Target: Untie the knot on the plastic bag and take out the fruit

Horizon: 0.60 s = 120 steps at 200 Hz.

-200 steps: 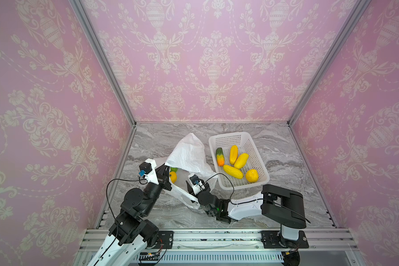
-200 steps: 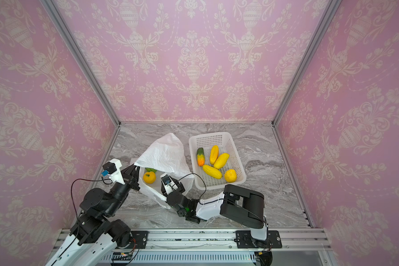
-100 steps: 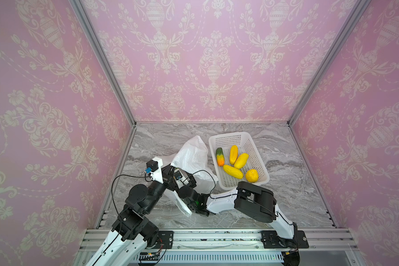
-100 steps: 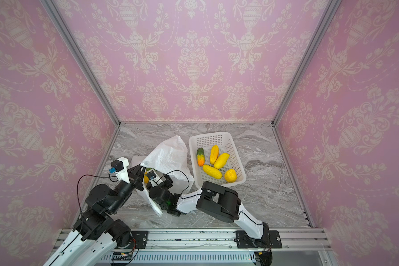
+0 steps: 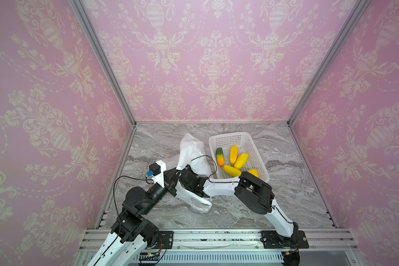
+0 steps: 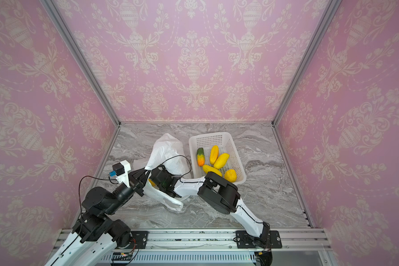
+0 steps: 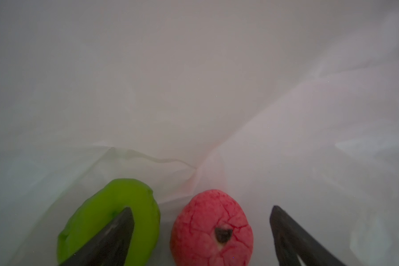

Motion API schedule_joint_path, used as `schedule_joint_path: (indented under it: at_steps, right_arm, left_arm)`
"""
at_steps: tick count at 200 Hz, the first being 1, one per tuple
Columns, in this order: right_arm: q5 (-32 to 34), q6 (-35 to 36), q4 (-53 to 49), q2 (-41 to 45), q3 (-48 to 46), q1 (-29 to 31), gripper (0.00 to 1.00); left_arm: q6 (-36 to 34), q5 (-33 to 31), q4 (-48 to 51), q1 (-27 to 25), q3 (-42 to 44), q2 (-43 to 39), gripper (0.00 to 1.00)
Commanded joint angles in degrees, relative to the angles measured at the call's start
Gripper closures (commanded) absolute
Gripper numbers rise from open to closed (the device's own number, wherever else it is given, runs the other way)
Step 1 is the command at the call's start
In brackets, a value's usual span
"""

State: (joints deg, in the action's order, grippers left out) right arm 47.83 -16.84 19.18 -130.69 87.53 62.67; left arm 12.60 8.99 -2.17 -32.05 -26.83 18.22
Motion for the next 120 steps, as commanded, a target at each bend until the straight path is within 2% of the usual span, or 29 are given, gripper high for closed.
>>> schedule_joint_path:
  at_steps: [1, 37, 90, 120]
  right_arm:
    - [-0.70, -3.09, -6.46, -2.94, 2.82, -0.62, 0.07]
    - [-1.97, -4.41, -8.86, -4.98, 4.91, -1.67, 0.12]
    - [-3.04, -4.96, -8.02, -3.13, 2.10, -2.37, 0.41]
    - [-3.13, -5.13, -5.73, 1.56, -3.13, -1.67, 0.53]
  left_arm:
    - [0.76, 2.78, -2.48, 0.15, 0.82, -1.53, 1.00]
    - [0.56, 1.38, -2.13, 0.17, 0.73, -1.56, 1.00]
    - [0.34, -0.22, -1.87, 0.15, 0.75, -1.72, 1.00]
    - [-0.07, -6.43, -0.63, 0.15, 0.60, -0.92, 1.00]
